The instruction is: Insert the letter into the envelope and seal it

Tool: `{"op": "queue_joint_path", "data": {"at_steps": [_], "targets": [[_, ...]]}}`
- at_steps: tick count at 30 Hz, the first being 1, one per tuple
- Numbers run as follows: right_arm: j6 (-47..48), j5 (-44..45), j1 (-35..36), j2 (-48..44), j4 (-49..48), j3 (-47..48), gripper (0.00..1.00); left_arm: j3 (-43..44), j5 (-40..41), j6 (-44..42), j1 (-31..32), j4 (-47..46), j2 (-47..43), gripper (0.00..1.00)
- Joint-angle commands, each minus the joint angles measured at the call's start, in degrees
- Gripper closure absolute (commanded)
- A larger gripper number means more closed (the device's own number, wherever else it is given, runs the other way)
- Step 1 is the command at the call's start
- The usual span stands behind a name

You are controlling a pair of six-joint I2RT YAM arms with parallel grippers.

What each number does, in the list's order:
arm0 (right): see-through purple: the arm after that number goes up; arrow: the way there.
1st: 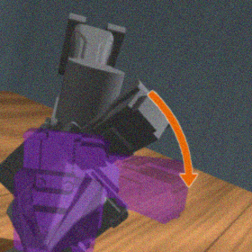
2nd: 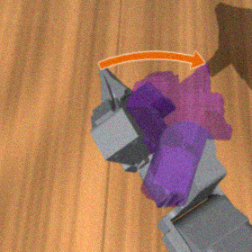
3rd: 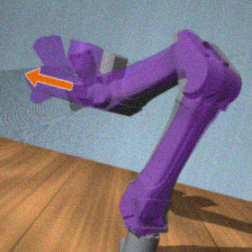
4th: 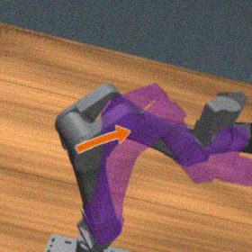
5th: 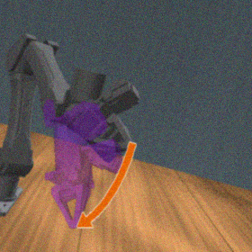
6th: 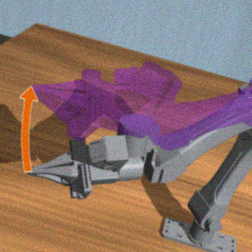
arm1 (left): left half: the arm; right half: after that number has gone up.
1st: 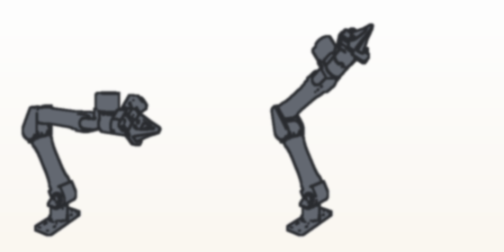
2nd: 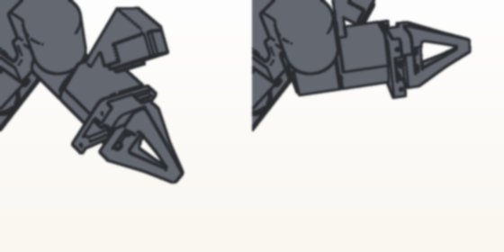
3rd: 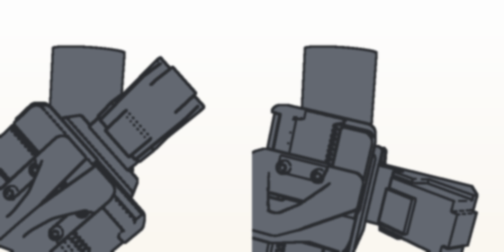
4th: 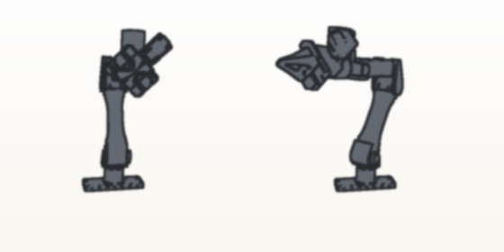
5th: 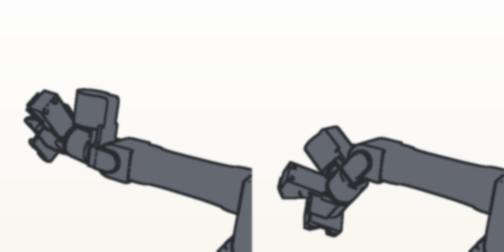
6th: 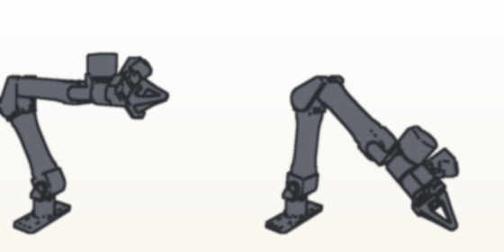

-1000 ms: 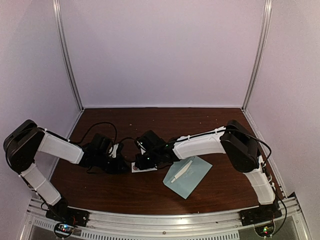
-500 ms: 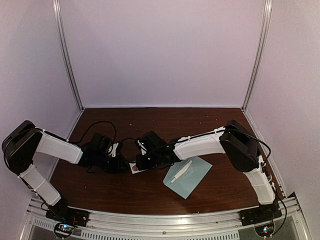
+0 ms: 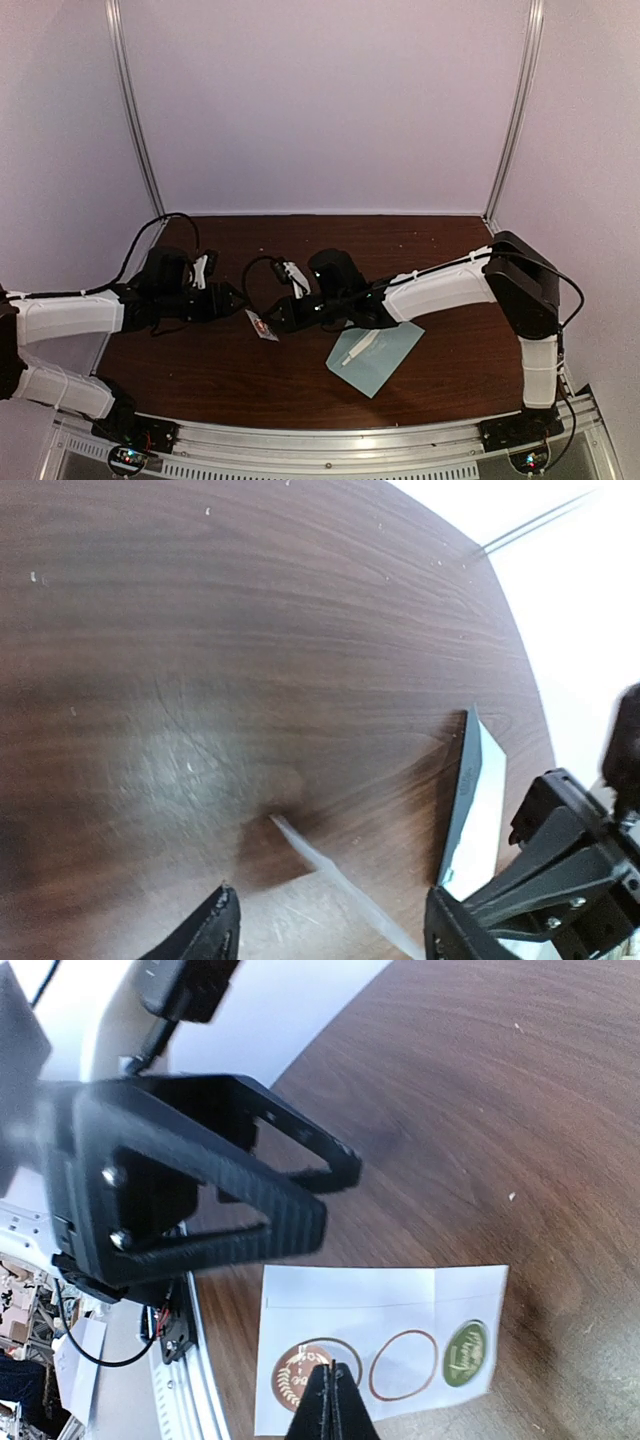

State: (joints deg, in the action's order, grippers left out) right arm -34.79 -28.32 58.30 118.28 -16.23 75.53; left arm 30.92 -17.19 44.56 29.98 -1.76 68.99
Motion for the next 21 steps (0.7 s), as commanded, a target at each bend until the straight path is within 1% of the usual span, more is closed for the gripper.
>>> {"op": "queue_joint_path", "data": {"at_steps": [1, 4, 9, 12, 16, 21], "targets": [[2.3, -2.9, -0.5, -2.5, -5.5, -1.6, 1.0, -1.4, -7.1, 2.6, -0.4, -2.2, -0.1, 0.32], [2.9, -2.9, -0.5, -2.3, -5.1, -1.5, 1.0, -1.4, -10.5, 3.9, -0.4, -5.5, 1.1, 0.29], [2.9, -3.2, -0.5, -2.0, -5.4, -1.7, 1.0, -0.9, -11.0, 3.5, -0.4, -5.3, 3.9, 0.28], [2.9, -3.2, -0.5, -2.3, -5.5, -2.0, 1.0, -1.1, -9.1, 3.4, -0.4, -4.1, 4.5, 0.28], [3.4, -1.7, -0.5, -3.7, -4.6, -2.7, 1.0, -0.9, -6.5, 2.5, -0.4, -3.2, 3.3, 0.28], [5.6, 1.6, -0.5, -6.6, -1.8, -3.9, 1.0, 0.2, -2.4, -0.8, -0.4, -1.5, 0.8, 0.28]]}}
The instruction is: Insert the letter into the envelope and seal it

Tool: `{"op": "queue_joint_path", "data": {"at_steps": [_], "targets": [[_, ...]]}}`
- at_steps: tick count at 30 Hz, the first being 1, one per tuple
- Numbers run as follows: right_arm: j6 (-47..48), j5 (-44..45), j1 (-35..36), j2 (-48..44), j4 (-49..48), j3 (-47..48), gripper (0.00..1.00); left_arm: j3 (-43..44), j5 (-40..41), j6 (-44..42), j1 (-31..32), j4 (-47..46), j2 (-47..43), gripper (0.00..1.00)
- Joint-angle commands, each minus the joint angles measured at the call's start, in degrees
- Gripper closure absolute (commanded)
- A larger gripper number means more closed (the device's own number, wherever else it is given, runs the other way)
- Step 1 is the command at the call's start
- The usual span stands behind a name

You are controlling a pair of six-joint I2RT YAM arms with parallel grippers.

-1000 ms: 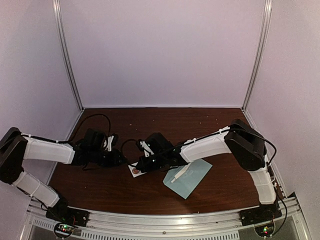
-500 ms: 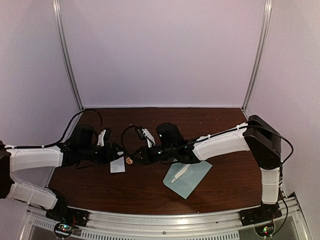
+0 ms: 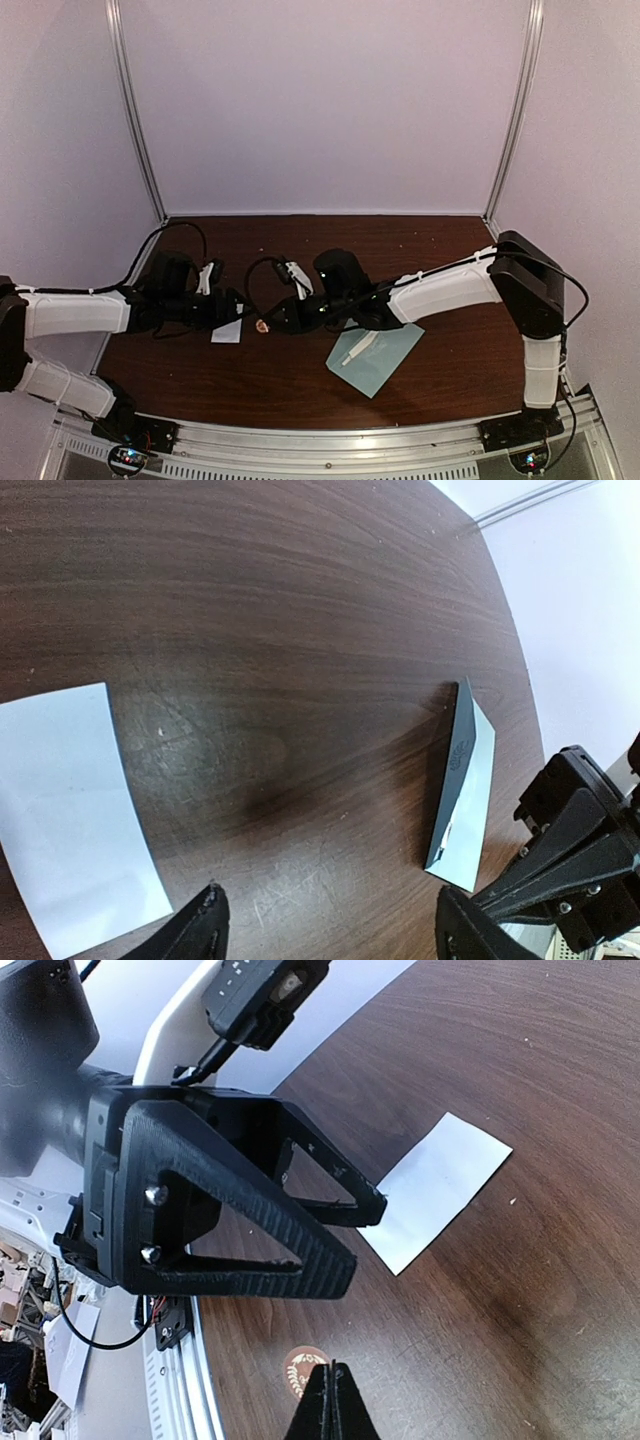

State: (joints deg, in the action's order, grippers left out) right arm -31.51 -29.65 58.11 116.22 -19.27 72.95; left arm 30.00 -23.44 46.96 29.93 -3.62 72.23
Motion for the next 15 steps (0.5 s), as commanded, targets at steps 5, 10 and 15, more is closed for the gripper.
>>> {"op": "queue_joint_path", "data": {"at_steps": [5, 10, 15], "targets": [[3.1, 5.9, -0.7, -10.4, 2.2, -6.0, 1.0, 1.7, 4.6, -6.7, 0.4, -1.4, -4.0, 0.28], [3.0, 9.5, -3.1, -19.4, 4.0, -13.4, 1.0, 6.6, 6.3, -8.3, 6.1, -2.1, 1.1, 0.29], [3.0, 13.0, -7.2, -28.6, 6.3, -21.1, 1.0, 14.0, 8.2, -8.9, 13.0, -2.3, 10.7, 0.45]]}}
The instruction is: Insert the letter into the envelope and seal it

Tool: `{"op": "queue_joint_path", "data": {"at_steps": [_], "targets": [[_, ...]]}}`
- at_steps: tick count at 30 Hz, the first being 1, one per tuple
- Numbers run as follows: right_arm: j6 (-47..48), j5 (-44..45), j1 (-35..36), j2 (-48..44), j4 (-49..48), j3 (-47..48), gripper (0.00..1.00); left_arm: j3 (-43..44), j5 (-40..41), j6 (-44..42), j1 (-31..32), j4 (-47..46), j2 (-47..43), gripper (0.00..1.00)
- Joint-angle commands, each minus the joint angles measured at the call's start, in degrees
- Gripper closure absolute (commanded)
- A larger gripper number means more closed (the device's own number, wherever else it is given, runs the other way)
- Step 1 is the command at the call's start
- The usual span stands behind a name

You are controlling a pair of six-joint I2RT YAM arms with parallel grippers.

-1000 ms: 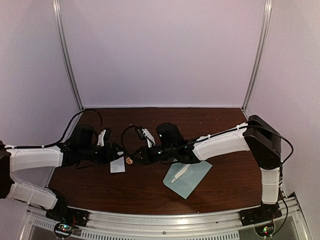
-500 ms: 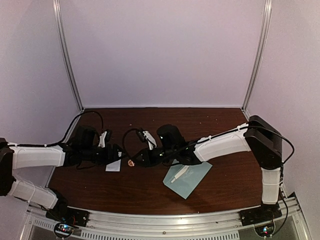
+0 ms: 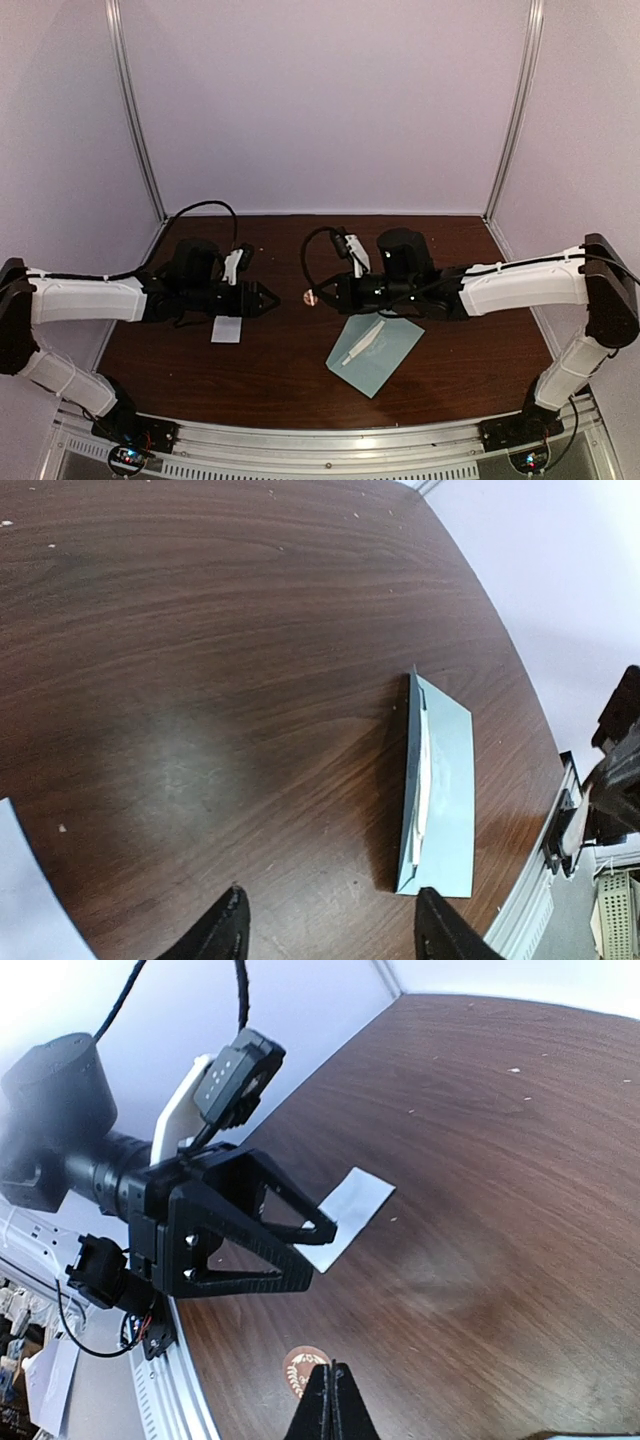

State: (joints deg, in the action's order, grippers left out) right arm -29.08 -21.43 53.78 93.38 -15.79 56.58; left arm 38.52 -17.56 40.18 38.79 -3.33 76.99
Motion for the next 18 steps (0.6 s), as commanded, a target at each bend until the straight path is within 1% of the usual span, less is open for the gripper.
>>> {"op": "queue_joint_path", "data": {"at_steps": [1, 4, 8, 10, 16, 18], "targets": [[0.6, 5.3, -3.7, -7.4, 3.2, -6.2, 1.0, 7.0, 2.7, -2.1, 5.3, -2.6, 7.8, 0.48], [0.8, 5.4, -7.2, -11.5, 3.9, -9.9, 1.0, 10.9, 2.4, -1.8, 7.7, -3.5, 13.2, 0.53], [1.1, 4.5, -11.3, -14.9, 4.5, -13.8, 1.0, 13.6, -0.6, 0.3, 9.0, -7.0, 18.9, 0.6], [1.1, 3.8, -13.1, -16.1, 4.4, -15.2, 1.0, 14.8, -2.1, 1.2, 9.7, -8.4, 21.5, 0.62], [-0.3, 0.9, -17.8, -19.1, 2.3, -19.6, 1.0, 19.2, -3.3, 1.6, 10.6, -7.5, 28.8, 0.66], [-0.7, 0.1, -18.7, -19.6, 1.9, -20.6, 1.0, 20.3, -3.3, 1.4, 10.6, -6.9, 30.4, 0.7]]}}
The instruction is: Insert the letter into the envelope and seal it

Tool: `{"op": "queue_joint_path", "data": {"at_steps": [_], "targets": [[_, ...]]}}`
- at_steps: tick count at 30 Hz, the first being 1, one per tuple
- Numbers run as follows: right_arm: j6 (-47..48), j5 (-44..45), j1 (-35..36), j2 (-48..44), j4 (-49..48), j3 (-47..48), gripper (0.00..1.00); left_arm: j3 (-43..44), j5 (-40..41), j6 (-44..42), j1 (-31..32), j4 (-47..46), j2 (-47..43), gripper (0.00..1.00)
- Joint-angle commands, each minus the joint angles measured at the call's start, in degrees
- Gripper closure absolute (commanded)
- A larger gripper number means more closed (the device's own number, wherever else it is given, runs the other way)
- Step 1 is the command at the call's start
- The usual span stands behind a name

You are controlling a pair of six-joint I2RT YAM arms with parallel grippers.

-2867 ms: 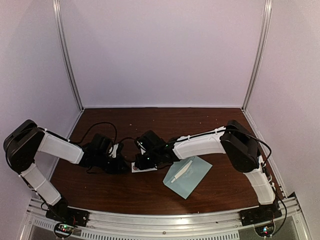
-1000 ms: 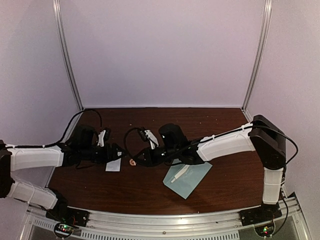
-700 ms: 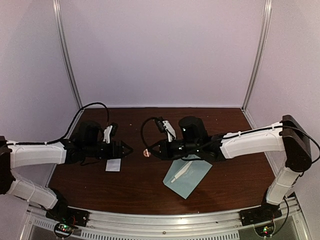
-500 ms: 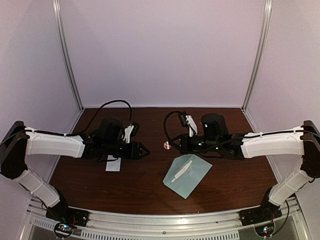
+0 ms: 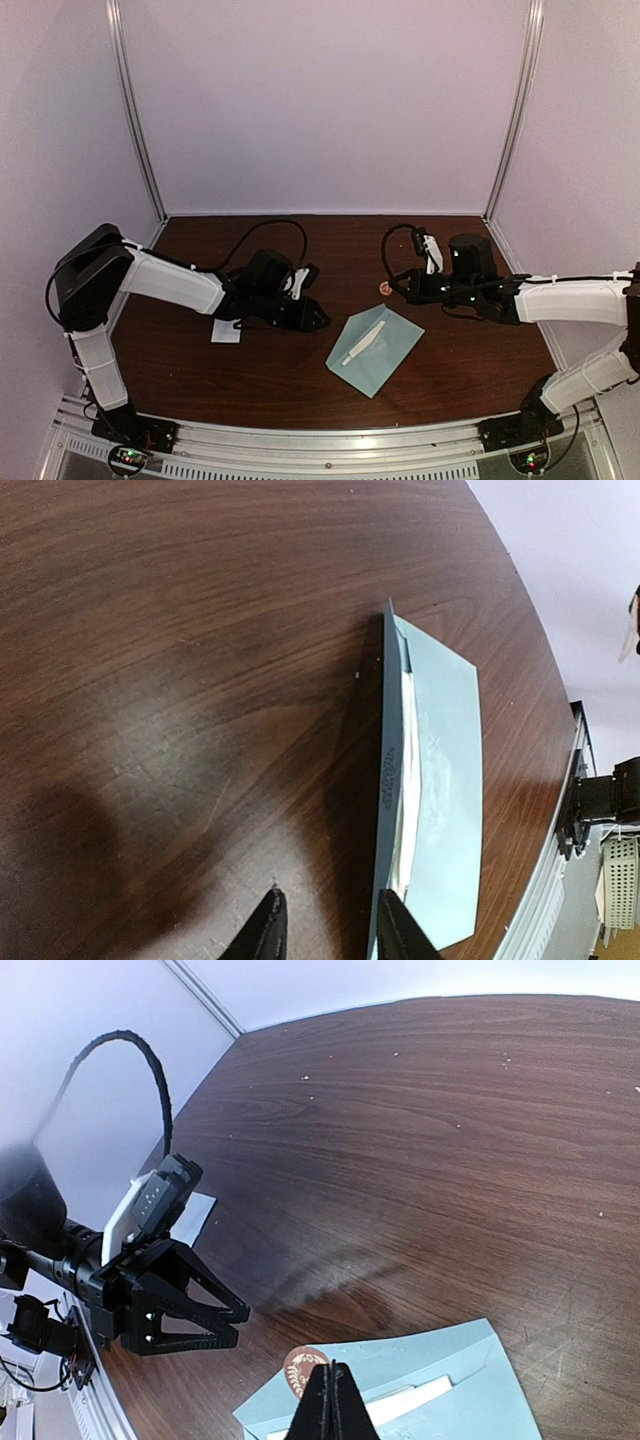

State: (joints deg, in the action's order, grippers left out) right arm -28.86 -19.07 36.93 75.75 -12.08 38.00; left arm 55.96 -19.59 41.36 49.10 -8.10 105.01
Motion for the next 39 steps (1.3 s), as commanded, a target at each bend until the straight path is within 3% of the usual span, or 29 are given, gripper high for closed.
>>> {"op": "queue_joint_path", "data": {"at_steps": [1, 22, 39], "targets": [[-1.0, -2.5, -2.2, -2.1, -2.0, -2.4, 1.0, 3.3, -1.4, 0.2, 0.3, -1.8, 3.0, 0.71], [-3.1, -4.5, -3.5, -3.1, -4.3, -4.6, 1.0, 8.9, -6.0, -2.7, 2.0, 1.1, 11.4, 0.74], [-4.0, -4.5, -3.5, -3.4, -4.6, -5.7, 1.0, 12.1, -6.0, -2.8, 4.9, 1.5, 11.3, 0.85]]}}
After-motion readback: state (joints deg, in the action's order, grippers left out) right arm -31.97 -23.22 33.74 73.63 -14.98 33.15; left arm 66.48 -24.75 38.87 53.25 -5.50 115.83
